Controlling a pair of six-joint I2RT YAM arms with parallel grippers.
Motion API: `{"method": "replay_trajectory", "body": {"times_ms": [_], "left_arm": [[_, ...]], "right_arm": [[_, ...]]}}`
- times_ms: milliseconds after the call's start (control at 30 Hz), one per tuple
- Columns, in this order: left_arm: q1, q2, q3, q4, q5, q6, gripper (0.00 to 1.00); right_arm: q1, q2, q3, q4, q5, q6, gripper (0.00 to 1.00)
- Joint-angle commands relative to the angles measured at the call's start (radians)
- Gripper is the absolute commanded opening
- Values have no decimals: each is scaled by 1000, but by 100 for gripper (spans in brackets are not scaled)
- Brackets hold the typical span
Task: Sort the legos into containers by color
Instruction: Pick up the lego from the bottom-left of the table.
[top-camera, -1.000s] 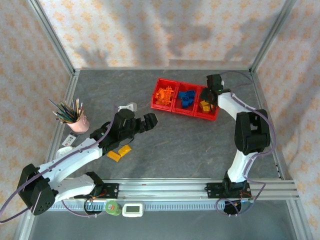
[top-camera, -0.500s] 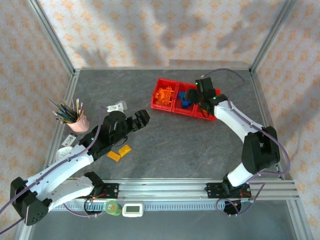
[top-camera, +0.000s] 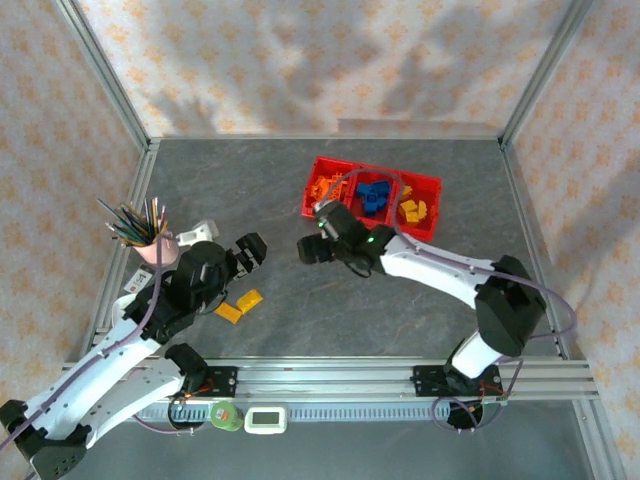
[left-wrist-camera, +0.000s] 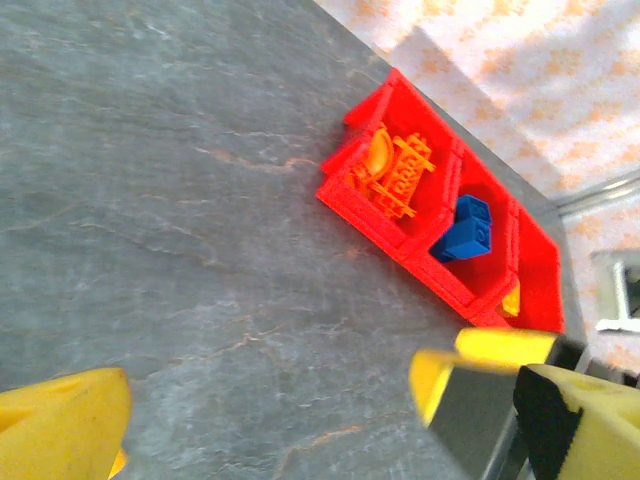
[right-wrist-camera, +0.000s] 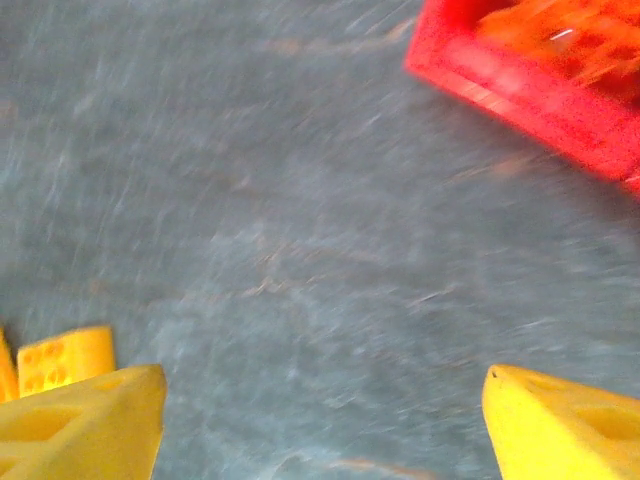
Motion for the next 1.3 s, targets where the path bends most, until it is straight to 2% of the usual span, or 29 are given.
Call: {"method": "replay_trajectory", "body": {"times_ms": [0,167,367,733,1267], "left_arm": [[12,-41,9,-148,-71,-58,99],[17,-89,31,-243,-105,-97,99],[19,-124,42,-316,-156,-146,99],[21,-215,60,-405,-255,-222,99],[21,-227,57,-425,-270,-240,99]], "right_arm": [[71,65,16,21,-8,-24,82],[187,187,92,29,1,-47,84],[269,328,220,9,29,-25,86],[309,515,404,-32,50,41,90],[332,639,519,-147,121,61,88]]}}
